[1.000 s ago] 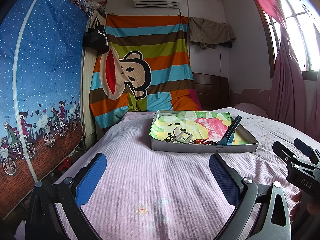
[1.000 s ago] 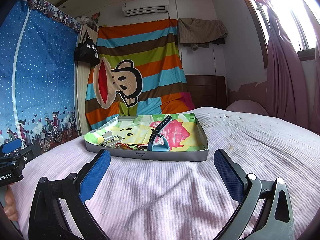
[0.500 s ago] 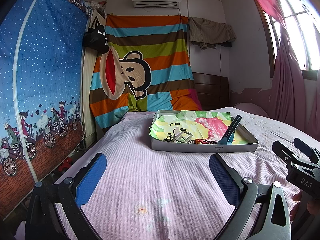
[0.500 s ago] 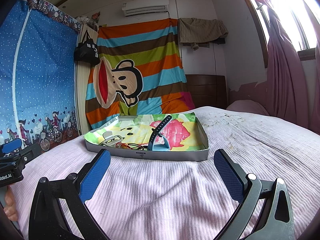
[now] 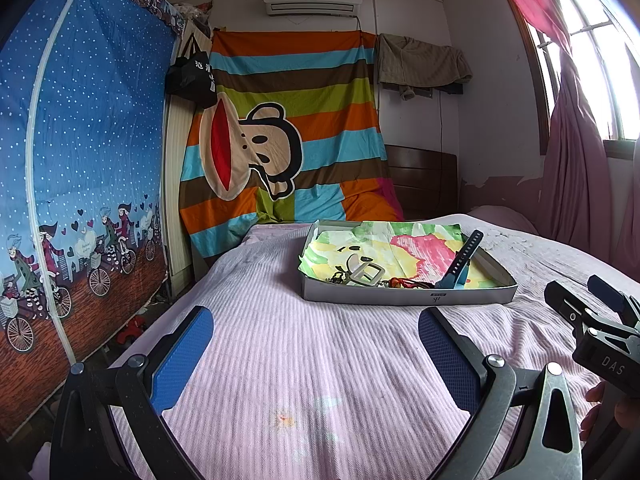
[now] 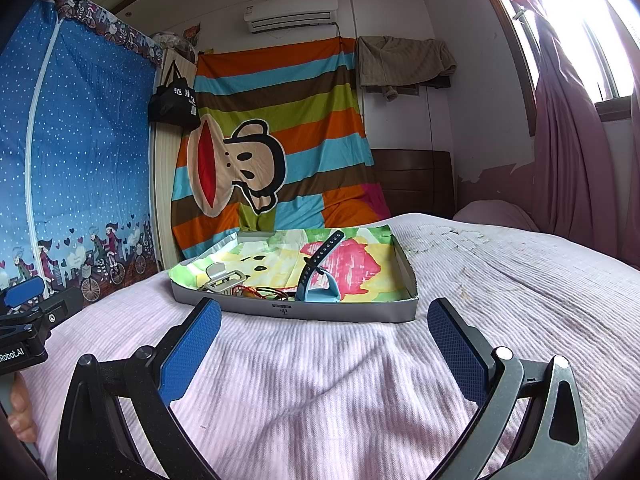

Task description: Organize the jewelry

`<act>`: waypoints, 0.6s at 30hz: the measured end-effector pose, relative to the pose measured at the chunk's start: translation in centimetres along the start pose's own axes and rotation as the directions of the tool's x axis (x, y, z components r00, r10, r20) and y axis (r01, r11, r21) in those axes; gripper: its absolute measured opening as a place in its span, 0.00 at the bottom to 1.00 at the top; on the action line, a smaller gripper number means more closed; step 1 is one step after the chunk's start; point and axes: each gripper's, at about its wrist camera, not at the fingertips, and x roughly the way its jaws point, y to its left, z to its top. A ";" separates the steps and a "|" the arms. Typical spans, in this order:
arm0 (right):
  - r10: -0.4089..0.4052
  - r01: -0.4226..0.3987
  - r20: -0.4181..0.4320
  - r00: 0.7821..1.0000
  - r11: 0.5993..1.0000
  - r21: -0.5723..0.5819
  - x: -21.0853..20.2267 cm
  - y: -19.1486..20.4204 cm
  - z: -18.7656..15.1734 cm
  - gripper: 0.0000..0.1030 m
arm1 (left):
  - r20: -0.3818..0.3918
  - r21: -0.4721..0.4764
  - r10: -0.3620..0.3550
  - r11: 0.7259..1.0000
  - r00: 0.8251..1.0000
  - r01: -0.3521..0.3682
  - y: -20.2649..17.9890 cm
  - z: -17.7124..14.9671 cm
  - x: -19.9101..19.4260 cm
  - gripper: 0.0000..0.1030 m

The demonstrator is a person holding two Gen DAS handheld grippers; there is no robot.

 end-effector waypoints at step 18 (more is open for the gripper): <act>0.000 0.000 0.000 1.000 1.000 0.000 0.0 0.0 0.0 0.99 | 0.006 0.011 0.002 1.000 1.000 -0.002 0.6 0.1 -0.1 1.00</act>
